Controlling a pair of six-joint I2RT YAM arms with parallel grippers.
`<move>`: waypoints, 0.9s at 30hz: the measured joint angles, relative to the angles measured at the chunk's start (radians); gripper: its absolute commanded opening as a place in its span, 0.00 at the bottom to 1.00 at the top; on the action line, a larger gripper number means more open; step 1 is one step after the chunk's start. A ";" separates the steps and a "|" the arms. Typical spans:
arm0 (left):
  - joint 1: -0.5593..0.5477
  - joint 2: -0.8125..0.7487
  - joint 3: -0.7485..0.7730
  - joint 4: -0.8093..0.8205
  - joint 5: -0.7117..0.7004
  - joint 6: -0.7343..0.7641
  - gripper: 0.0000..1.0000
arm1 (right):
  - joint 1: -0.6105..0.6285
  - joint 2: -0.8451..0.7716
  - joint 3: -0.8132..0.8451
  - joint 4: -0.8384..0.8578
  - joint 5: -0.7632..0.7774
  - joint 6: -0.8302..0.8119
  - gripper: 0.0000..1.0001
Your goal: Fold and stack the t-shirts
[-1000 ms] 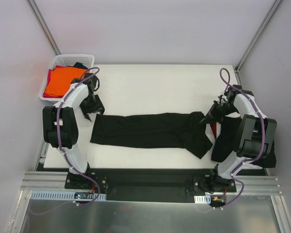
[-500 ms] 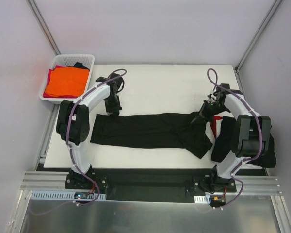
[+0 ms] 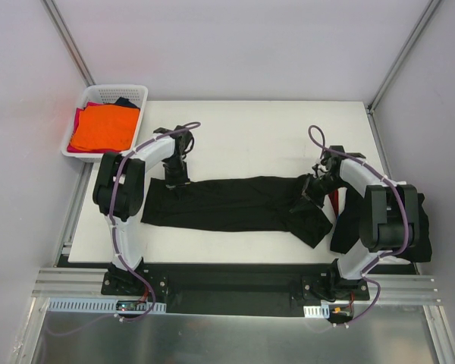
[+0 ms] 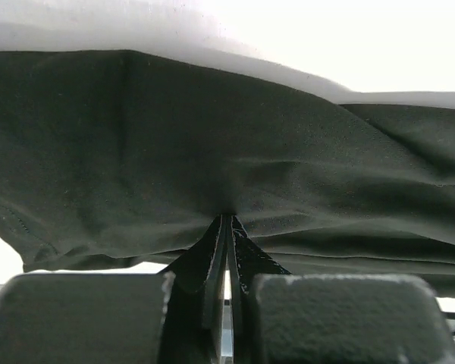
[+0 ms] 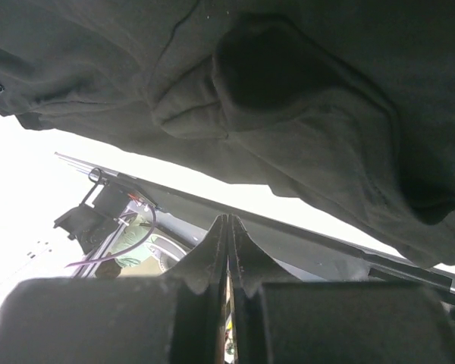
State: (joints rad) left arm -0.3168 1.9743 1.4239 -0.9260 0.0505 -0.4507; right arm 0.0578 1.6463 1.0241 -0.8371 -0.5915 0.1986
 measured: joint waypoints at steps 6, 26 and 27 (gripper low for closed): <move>0.000 0.003 0.005 -0.006 -0.001 0.030 0.01 | 0.000 -0.003 -0.001 -0.009 0.000 -0.001 0.01; 0.000 0.102 0.113 -0.031 -0.003 0.048 0.00 | 0.007 0.095 0.044 0.037 0.000 0.048 0.01; 0.002 0.101 0.104 -0.031 -0.006 0.048 0.00 | 0.007 0.111 0.059 0.045 0.000 0.049 0.01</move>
State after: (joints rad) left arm -0.3153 2.0754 1.5276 -0.9565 0.0441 -0.4026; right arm 0.0647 1.7569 1.0828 -0.7918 -0.5915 0.2478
